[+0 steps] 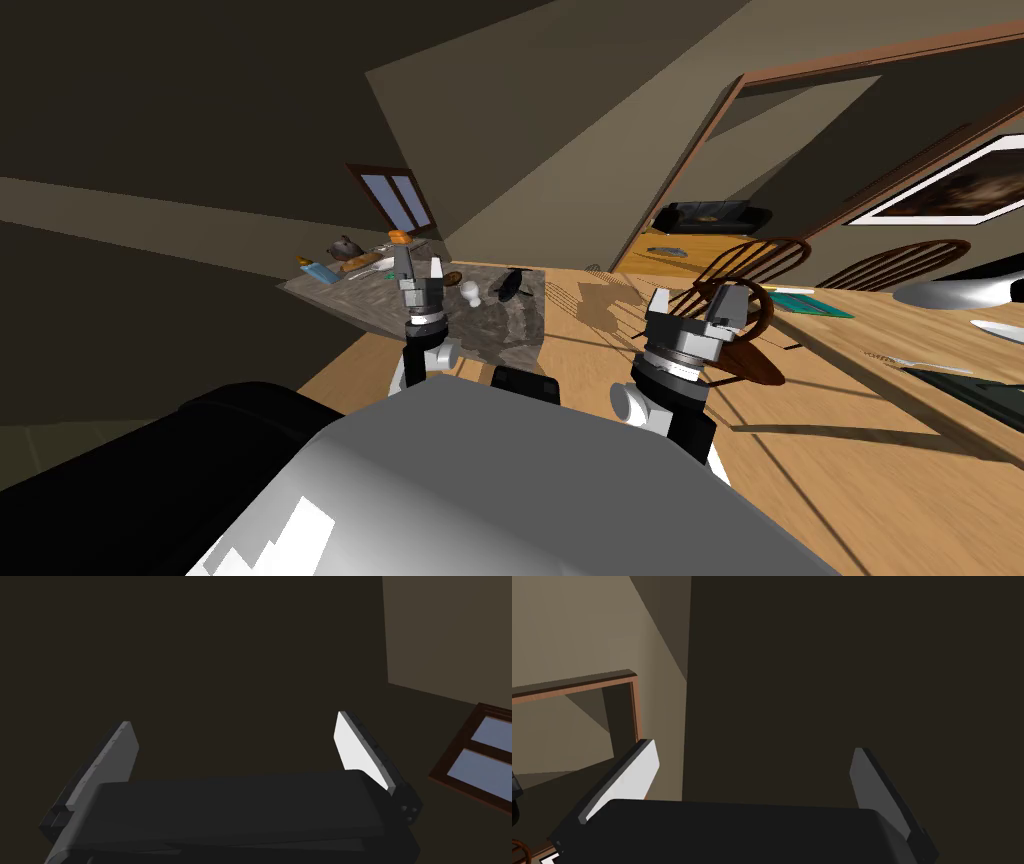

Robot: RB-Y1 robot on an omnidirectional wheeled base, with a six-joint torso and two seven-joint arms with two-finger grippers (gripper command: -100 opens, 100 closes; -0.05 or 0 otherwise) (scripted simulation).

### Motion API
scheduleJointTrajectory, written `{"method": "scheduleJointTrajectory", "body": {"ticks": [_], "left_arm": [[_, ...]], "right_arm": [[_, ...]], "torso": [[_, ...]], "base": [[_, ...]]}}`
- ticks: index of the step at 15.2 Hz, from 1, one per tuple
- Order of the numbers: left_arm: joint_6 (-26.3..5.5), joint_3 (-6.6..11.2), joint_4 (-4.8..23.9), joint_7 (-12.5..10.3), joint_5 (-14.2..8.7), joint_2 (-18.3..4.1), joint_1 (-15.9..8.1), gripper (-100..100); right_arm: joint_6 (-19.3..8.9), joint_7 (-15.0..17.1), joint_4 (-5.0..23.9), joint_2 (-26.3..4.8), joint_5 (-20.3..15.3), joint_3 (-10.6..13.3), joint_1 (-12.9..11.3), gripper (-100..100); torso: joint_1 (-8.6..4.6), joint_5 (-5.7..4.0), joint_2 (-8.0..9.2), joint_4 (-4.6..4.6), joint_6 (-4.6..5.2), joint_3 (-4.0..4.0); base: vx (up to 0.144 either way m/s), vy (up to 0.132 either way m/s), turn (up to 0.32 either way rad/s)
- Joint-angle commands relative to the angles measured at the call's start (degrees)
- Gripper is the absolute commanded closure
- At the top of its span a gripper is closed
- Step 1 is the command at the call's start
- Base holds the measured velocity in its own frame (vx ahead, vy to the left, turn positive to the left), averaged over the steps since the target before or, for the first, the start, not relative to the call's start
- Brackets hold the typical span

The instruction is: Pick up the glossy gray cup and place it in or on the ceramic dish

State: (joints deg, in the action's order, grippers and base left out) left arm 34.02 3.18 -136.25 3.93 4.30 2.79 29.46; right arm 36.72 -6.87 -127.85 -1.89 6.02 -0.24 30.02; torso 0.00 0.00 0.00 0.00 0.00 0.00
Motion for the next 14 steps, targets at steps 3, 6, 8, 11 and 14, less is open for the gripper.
{"method": "scheduleJointTrajectory", "body": {"ticks": [3, 6, 8, 11, 14], "left_arm": [[-0.3, 0.03, 1.0, 1.1, 0.0, -4.7, -0.5, -100], [-0.7, 0.08, 2.5, 2.8, 0.0, -8.0, -1.2, -100], [-1.0, 0.11, 3.5, 4.0, 0.0, -10.0, -1.7, -100], [-1.7, 0.22, 5.9, 6.6, -0.1, -12.8, -2.8, -100], [-2.5, 0.36, 8.7, 9.9, -0.1, -14.8, -4.1, -100]], "right_arm": [[0.0, 0.0, 0.0, 0.0, 0.0, 0.0, 0.0, 0], [0.0, 0.0, 0.0, 0.0, 0.0, 0.0, 0.0, 0], [0.0, 0.0, 0.0, 0.0, 0.0, 0.0, 0.0, 0], [0.0, 0.0, 0.0, 0.0, 0.0, 0.0, 0.0, 0], [0.0, 0.0, 0.0, 0.0, 0.0, 0.0, 0.0, 0]], "torso": [[-0.03, 0.0, 0.05, 0.01, 0.0, 0.02], [-0.11, -0.02, 0.11, 0.02, 0.01, 0.06], [-0.16, -0.03, 0.18, 0.04, 0.01, 0.1], [-0.23, -0.05, 0.26, 0.06, 0.01, 0.15], [-0.26, -0.06, 0.24, 0.05, 0.01, 0.14]], "base": [[-0.016, -0.015, -0.007], [-0.036, -0.036, -0.008], [-0.049, -0.047, -0.009], [-0.063, -0.061, -0.013], [-0.056, -0.065, -0.013]]}}
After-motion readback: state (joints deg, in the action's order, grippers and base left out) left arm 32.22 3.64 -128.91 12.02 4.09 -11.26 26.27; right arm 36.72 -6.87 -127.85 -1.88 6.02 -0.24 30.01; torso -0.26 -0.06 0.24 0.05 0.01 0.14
